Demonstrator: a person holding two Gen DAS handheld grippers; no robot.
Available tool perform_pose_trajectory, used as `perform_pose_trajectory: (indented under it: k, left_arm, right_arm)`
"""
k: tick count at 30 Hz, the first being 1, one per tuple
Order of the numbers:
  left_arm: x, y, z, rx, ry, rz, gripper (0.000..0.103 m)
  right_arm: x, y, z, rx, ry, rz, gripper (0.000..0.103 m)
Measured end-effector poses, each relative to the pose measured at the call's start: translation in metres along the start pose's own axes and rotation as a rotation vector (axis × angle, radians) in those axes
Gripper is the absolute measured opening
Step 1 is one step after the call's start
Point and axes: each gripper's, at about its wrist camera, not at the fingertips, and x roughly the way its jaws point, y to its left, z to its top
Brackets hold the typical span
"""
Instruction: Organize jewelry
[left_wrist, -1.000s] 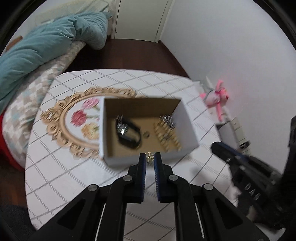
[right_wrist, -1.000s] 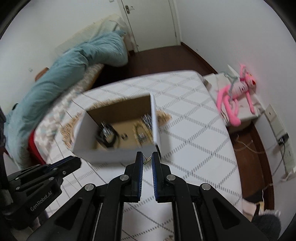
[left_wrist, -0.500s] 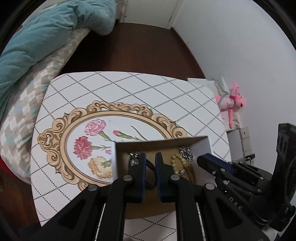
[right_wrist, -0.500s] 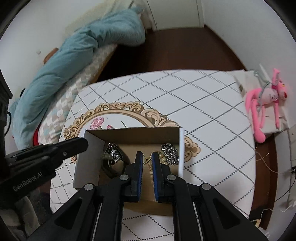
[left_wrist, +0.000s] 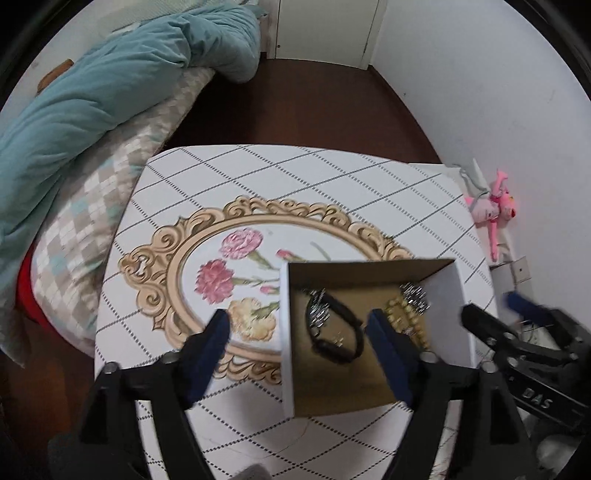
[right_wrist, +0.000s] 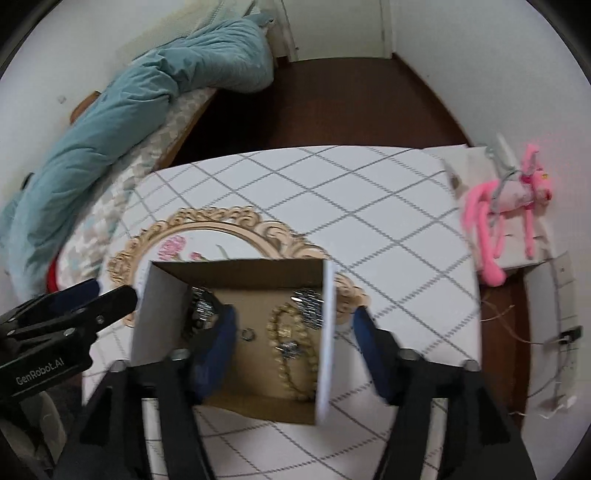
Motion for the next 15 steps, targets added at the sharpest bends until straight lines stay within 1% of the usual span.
perform_pose_trajectory:
  k: [1, 2, 3, 5, 6, 10, 15]
  left_arm:
    - [0.000, 0.000, -0.005, 0.003, -0.004, 0.015, 0.093]
    - [0.001, 0.000, -0.007, 0.006, -0.008, 0.026, 0.100]
    - [0.001, 0.000, -0.010, 0.011, -0.012, 0.035, 0.103]
    - [0.002, -0.001, -0.017, 0.026, -0.023, 0.082, 0.103]
    - [0.003, -0.001, -0.018, 0.030, -0.026, 0.089, 0.103]
    - [0.006, 0.002, -0.027, 0.017, -0.018, 0.091, 0.103]
    - [0.006, 0.002, -0.034, 0.003, -0.011, 0.094, 0.103]
  right_arm:
    - [-0.001, 0.000, -0.003, -0.011, -0.003, -0.035, 0.096]
    - [-0.002, 0.000, -0.006, -0.018, -0.003, -0.055, 0.099]
    - [-0.002, 0.000, -0.011, -0.030, -0.001, -0.095, 0.101]
    - [-0.002, -0.002, -0.016, -0.036, 0.006, -0.132, 0.101]
    - [-0.001, -0.003, -0.020, -0.037, 0.014, -0.144, 0.103]
    - [0.002, -0.006, -0.030, -0.037, 0.029, -0.168, 0.103]
    - [0.003, -0.007, -0.036, -0.025, 0.037, -0.166, 0.103]
